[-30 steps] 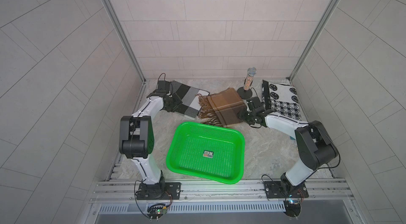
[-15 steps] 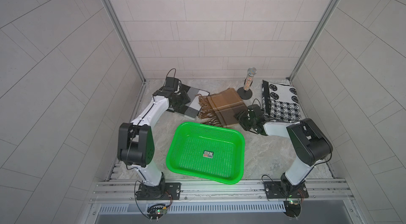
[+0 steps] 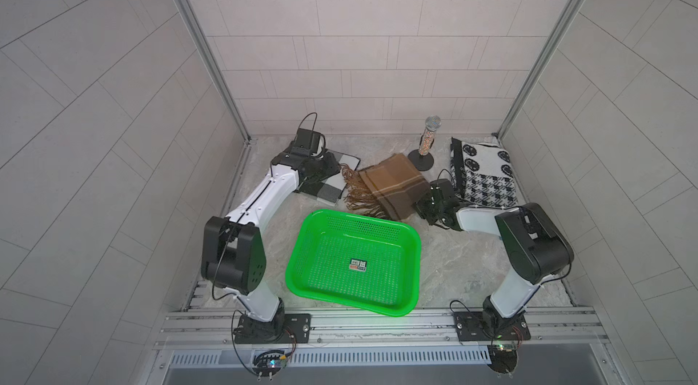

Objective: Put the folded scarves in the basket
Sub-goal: Pick up the scarf at the center of the board.

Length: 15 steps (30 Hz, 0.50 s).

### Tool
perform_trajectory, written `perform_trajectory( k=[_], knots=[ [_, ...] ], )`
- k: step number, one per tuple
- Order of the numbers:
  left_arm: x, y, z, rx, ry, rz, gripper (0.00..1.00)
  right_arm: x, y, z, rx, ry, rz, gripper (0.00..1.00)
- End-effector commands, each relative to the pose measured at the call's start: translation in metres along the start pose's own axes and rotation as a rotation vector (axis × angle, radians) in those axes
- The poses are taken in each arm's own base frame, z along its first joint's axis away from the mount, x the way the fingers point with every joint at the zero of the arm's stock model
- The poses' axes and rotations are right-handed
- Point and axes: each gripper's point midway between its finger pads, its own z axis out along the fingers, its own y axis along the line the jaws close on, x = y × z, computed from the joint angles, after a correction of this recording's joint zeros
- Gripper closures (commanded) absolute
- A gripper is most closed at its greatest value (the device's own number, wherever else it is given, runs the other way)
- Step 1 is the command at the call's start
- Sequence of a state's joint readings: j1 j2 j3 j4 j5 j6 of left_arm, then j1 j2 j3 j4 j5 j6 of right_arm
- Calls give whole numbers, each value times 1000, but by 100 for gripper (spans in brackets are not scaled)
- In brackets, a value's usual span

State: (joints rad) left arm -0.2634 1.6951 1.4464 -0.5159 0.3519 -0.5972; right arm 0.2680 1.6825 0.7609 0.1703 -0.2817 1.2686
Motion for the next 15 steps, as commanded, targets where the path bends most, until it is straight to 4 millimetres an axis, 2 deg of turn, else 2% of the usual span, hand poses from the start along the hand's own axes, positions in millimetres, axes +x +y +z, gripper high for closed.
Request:
perform_trajectory(
  k=[1, 4, 8, 11, 15],
  knots=[
    [-10, -29, 14, 69, 26, 120, 48, 7, -50, -19, 176, 72, -79, 100],
    [-13, -46, 36, 86, 69, 242, 44, 7, -76, -32, 234, 127, -106, 100],
    [0, -72, 71, 124, 155, 411, 40, 6, -98, -44, 267, 176, -128, 100],
    [18, -84, 100, 153, 237, 506, 35, 4, -100, -47, 270, 185, -149, 100],
    [47, -88, 133, 184, 357, 594, 33, 4, -96, -48, 260, 193, -167, 100]
  ],
)
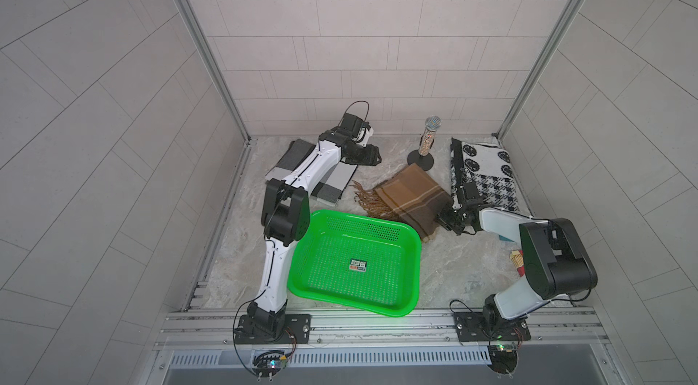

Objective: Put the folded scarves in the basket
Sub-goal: Pick up the scarf at the center of the board.

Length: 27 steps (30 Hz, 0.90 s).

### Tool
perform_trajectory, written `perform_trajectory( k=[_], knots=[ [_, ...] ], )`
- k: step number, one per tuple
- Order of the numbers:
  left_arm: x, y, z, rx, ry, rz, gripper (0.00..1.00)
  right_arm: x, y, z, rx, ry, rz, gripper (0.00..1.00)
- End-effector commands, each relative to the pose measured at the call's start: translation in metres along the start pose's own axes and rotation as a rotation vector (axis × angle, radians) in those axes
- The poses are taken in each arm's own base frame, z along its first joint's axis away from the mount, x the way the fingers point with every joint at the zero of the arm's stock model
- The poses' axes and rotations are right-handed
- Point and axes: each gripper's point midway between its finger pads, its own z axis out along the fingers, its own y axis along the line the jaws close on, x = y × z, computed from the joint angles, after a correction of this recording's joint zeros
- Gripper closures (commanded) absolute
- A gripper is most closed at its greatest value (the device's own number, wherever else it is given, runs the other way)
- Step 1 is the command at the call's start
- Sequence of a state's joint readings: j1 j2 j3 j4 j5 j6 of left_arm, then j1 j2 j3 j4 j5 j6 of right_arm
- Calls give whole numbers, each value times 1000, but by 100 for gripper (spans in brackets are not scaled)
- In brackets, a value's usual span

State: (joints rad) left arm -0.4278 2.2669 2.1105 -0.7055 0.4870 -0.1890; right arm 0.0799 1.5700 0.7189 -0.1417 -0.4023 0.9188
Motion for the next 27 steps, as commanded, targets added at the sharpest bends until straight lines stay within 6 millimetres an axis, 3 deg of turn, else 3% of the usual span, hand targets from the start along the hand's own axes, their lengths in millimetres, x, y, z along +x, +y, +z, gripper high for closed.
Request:
perform_trajectory(
  k=[1, 8, 11, 16, 20, 27],
  knots=[
    [34, -9, 24, 46, 154, 106, 32, 21, -24, -1, 88, 84, -32, 100],
    [54, -16, 58, 105, 235, 136, 19, 16, -14, 2, 84, 104, -71, 100],
    [59, -10, 72, 62, 255, 157, 18, 17, -15, 4, 88, 112, -65, 100],
    [49, 1, 90, -65, 226, 230, 17, 20, -16, 2, 83, 110, -47, 100],
    [35, -2, 100, -57, 184, 254, 15, 20, -17, -2, 85, 97, -37, 100],
    [51, -15, 121, 38, 220, 241, 15, 20, -15, -3, 81, 97, -33, 98]
  ],
)
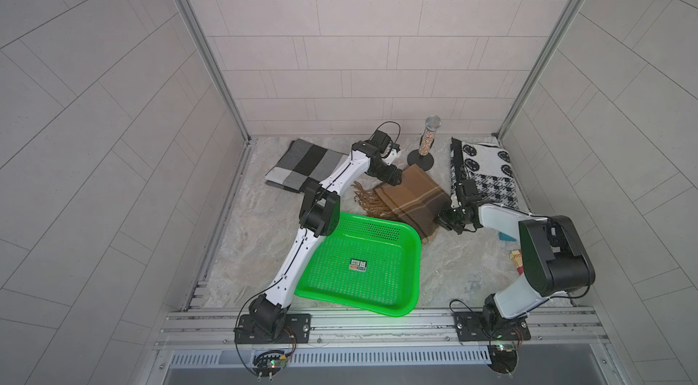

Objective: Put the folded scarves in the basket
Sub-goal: Pick up the scarf at the center of the board.

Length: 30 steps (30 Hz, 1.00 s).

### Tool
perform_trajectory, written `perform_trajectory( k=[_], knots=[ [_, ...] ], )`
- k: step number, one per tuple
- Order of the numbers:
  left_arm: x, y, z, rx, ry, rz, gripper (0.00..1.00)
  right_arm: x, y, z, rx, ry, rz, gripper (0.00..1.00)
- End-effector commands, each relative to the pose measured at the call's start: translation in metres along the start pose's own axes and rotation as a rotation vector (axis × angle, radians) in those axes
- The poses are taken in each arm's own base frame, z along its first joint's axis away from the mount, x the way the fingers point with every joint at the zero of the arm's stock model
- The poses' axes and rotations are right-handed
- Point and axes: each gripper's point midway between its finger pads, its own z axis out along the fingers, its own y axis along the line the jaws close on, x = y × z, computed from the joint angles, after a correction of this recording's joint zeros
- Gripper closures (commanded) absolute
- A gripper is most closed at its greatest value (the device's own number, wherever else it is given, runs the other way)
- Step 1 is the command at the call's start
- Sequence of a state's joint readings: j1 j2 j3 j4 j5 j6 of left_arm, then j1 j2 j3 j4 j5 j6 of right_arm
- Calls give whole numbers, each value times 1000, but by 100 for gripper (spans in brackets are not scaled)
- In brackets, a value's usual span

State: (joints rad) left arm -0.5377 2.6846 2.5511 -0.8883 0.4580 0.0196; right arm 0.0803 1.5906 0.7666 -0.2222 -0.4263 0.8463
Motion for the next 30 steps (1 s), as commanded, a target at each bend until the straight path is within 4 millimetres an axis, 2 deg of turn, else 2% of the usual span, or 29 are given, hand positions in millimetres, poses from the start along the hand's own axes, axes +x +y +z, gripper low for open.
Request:
perform_trajectory(
  k=[1, 5, 8, 11, 15, 18, 20, 24, 25, 27, 28, 29, 30],
  knots=[
    [11, -6, 13, 27, 39, 9, 14, 17, -16, -1, 57, 46, 27, 97],
    [21, -8, 26, 31, 72, 5, 17, 17, -16, 0, 53, 46, 36, 96],
    [26, -11, 31, 36, 86, 4, 27, 17, -16, 0, 50, 45, 38, 94],
    [28, -14, 33, 48, 91, -5, 43, 18, -17, 0, 49, 42, 47, 85],
    [27, -22, 31, 42, 95, -2, 64, 22, -19, -1, 45, 47, 76, 66],
    [26, -25, 30, 31, 92, -6, 65, 28, -24, -4, 49, 45, 101, 55],
    [24, -26, 28, 19, 88, -13, 71, 31, -27, -6, 48, 39, 116, 52],
    [24, -26, 26, 18, 89, -29, 77, 33, -25, -3, 19, 35, 146, 52],
    [25, -28, 26, 27, 92, -32, 79, 41, -34, 2, 30, 54, 163, 53],
    [26, -30, 26, 36, 97, -41, 85, 42, -34, 10, 11, 64, 183, 57],
    [26, -31, 26, 42, 98, -46, 87, 42, -33, 13, 0, 66, 194, 62],
    [25, -31, 25, 42, 97, -57, 97, 41, -32, 16, -14, 65, 204, 70],
    [24, -32, 24, 43, 95, -61, 100, 40, -30, 18, -24, 63, 210, 81]
  ],
)
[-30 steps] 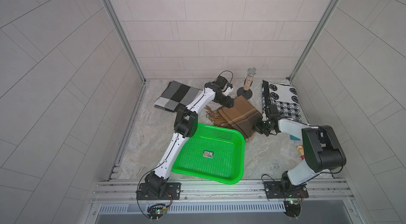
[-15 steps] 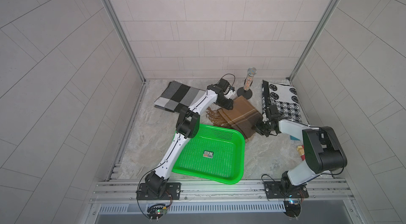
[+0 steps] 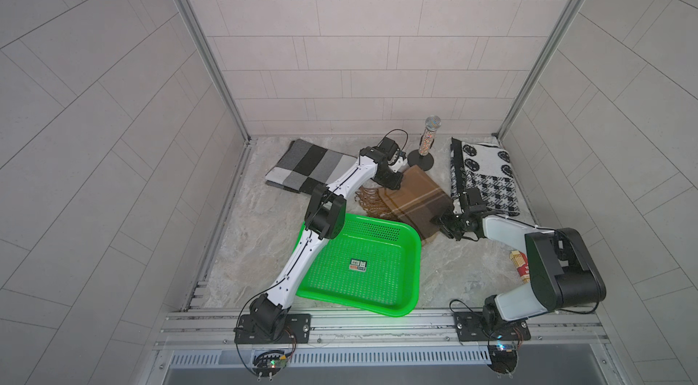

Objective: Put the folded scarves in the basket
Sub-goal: Pick up the scarf at the center of the board, then place the scarf in the basket.

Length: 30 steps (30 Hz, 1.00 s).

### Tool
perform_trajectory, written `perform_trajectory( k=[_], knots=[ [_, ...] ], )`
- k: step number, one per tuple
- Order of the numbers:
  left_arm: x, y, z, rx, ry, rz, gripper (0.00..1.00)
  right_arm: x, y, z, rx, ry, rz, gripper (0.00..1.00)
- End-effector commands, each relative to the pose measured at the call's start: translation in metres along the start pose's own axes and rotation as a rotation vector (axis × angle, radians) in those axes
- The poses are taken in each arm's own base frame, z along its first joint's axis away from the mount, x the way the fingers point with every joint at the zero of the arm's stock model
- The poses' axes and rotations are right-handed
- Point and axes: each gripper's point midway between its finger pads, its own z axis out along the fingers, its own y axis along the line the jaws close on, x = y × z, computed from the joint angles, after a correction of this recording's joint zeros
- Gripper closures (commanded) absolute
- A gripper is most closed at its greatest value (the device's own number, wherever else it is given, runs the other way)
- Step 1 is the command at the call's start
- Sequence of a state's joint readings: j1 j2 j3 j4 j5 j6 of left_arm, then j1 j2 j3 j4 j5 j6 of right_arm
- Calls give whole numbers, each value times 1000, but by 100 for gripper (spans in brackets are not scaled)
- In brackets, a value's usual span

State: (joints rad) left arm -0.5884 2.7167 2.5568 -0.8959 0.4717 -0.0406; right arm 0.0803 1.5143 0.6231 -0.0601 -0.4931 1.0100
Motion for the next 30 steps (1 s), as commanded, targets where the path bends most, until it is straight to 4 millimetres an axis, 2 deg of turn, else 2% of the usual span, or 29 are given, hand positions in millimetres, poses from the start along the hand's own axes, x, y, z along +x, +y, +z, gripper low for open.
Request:
perform_trajectory(
  k=[1, 3, 10, 11, 14, 20, 30],
  knots=[
    [10, -6, -1, 8, 44, -36, 100, 18, -33, 17, 85, 59, 82, 89],
    [6, -5, -7, -11, 33, -51, 100, 15, -30, 16, 78, 47, 81, 100],
    [-14, -2, -36, -88, -40, -111, 100, 3, -9, -11, 67, -38, 15, 100],
    [-16, -2, -41, -96, -50, -117, 100, -2, 3, -18, 52, -58, -1, 100],
    [-25, -5, -57, -104, -84, -135, 100, -7, 22, -33, 26, -88, -31, 100],
    [-39, 1, -95, -139, -148, -187, 100, -13, 58, -53, -17, -115, -93, 100],
    [-46, 11, -175, -204, -226, -256, 100, -11, 122, -85, -93, -134, -222, 100]
  ],
)
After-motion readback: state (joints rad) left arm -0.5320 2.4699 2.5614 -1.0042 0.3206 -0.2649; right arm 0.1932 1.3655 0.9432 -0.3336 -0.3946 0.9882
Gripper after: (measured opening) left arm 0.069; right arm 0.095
